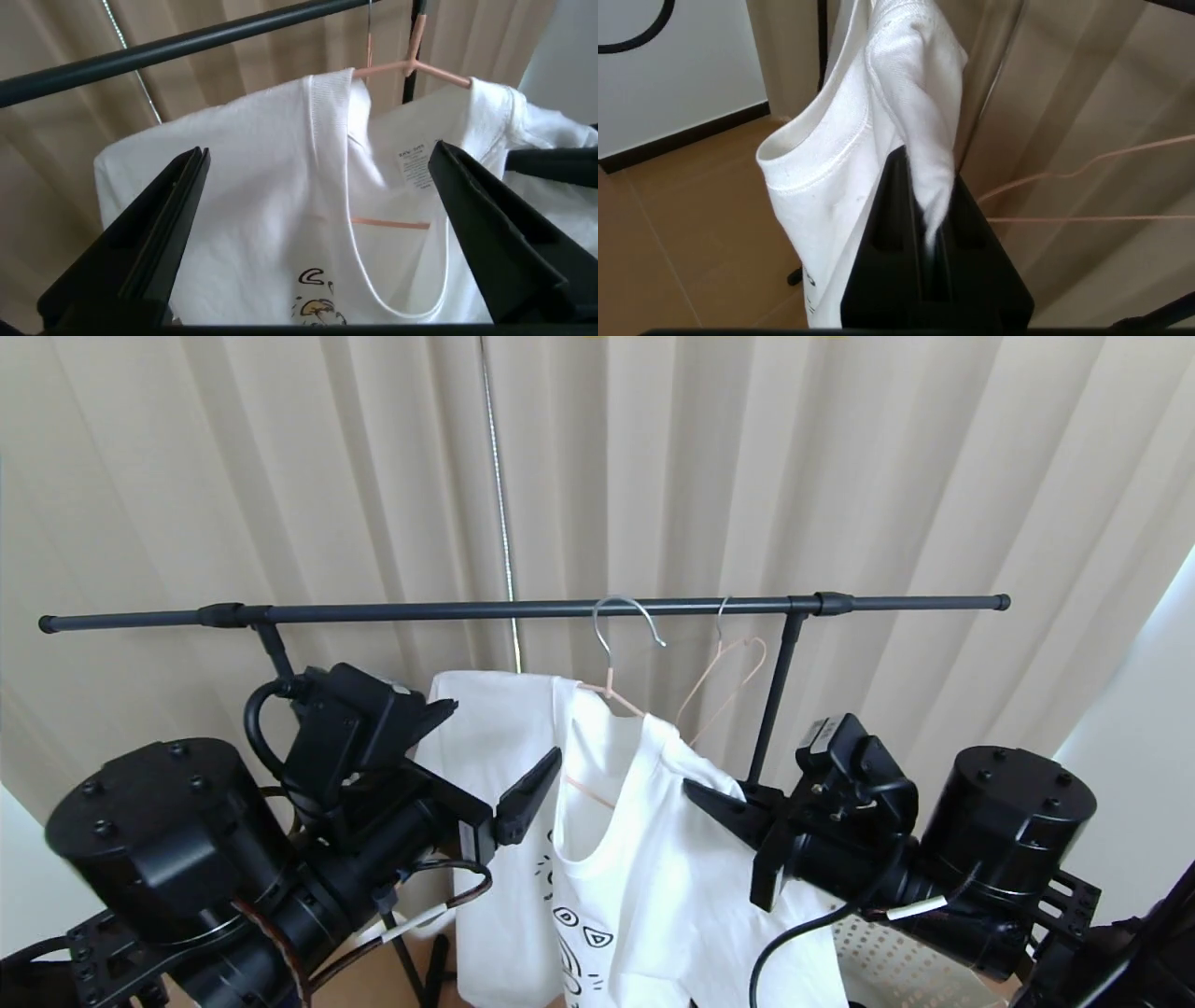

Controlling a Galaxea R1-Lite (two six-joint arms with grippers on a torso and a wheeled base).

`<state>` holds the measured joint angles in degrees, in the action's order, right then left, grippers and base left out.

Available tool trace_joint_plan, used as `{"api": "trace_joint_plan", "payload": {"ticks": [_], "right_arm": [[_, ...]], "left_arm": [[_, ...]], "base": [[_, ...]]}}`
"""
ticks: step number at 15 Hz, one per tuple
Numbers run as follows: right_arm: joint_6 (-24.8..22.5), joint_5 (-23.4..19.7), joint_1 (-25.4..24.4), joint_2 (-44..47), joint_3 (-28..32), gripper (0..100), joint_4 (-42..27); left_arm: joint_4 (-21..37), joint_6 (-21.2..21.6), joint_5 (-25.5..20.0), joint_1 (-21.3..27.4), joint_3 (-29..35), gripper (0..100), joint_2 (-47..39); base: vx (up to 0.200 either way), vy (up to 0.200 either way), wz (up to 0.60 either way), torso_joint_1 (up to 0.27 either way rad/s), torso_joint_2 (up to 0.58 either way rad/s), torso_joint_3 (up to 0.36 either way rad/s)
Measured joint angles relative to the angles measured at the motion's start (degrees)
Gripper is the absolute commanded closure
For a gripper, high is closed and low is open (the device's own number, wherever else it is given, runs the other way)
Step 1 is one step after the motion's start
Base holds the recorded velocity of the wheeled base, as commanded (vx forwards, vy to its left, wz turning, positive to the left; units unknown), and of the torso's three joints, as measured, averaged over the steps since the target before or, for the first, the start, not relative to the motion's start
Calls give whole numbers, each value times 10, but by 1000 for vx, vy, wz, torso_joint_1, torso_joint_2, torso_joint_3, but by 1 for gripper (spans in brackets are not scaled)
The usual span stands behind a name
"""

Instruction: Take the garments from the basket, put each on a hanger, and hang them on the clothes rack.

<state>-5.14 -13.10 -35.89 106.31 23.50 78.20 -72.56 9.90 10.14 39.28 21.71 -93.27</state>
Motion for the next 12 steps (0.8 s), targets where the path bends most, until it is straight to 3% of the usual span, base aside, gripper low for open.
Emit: {"api": "trace_joint_plan", "payload": {"ticks": [4,7,12], "right_arm": [[0,-104,55,-23,-20,100,0],[0,-179,102,-34,-32,100,0],[0,-298,173,-46,-47,100,0]], "left_arm": [[0,3,-107,-78,-22,0,30],[-1,3,-247,-154,-42,0,41],[-1,-5,-383,-257,-55,0,37]], "base": [[0,0,0,0,0,0],[0,0,0,0,0,0],[0,0,0,0,0,0]]}}
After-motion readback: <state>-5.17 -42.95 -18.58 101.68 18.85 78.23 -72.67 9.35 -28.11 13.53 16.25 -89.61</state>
